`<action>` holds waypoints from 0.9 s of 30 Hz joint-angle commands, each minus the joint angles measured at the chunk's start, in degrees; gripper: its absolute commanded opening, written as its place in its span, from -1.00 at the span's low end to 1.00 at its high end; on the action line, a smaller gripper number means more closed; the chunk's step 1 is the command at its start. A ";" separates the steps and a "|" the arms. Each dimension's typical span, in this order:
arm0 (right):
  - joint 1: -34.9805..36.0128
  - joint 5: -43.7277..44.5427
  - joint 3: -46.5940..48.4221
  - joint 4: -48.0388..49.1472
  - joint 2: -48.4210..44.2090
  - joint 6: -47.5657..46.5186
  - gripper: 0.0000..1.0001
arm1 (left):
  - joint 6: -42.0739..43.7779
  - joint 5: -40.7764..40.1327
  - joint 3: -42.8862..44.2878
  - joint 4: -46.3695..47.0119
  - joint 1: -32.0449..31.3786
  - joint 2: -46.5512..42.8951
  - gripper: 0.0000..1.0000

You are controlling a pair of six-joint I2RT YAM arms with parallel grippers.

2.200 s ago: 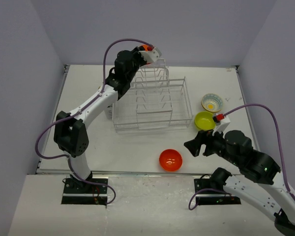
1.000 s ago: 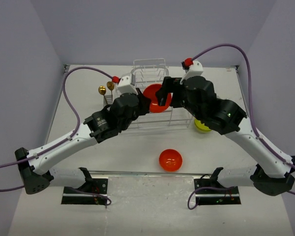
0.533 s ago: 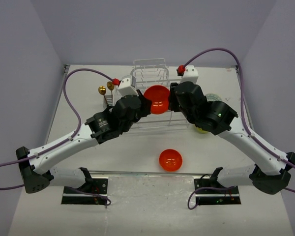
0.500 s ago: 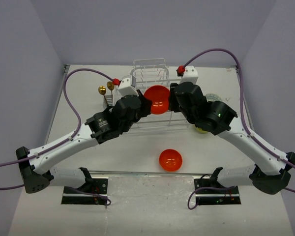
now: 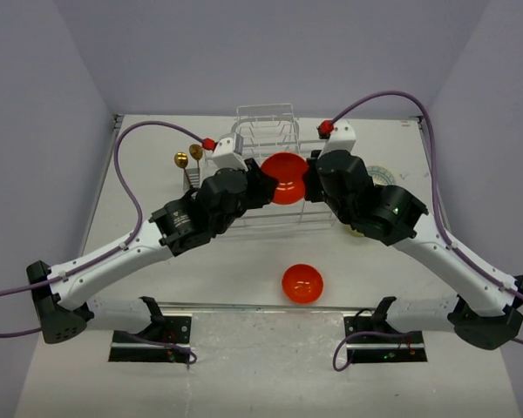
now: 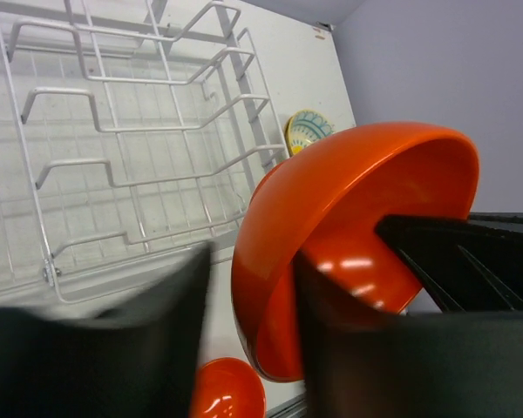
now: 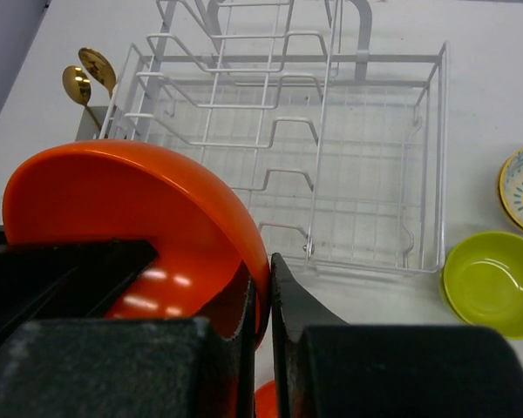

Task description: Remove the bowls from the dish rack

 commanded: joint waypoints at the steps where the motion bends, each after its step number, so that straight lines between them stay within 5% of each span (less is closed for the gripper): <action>1: -0.28 -0.03 -0.87 2.35 -3.56 2.85 -1.00 | 2.04 1.99 2.18 6.17 -0.38 -2.73 0.88; 4: -2.21 -0.64 -2.18 -1.95 -7.42 5.22 -1.00 | 5.73 -1.87 7.18 -0.56 -0.38 -2.64 1.00; 9: -11.06 -13.96 -10.44 -8.54 -16.30 5.06 -1.00 | 14.61 -6.62 9.58 -9.90 -0.38 -9.47 1.00; 19: -12.41 -35.77 -28.02 -11.72 -20.09 2.68 -1.00 | 21.30 -12.87 -1.74 -16.77 -0.38 -28.12 1.00; 27: -12.41 -36.85 -36.63 -8.12 -14.39 3.12 -1.00 | 25.25 -12.25 -9.31 -17.83 -0.38 -32.61 1.00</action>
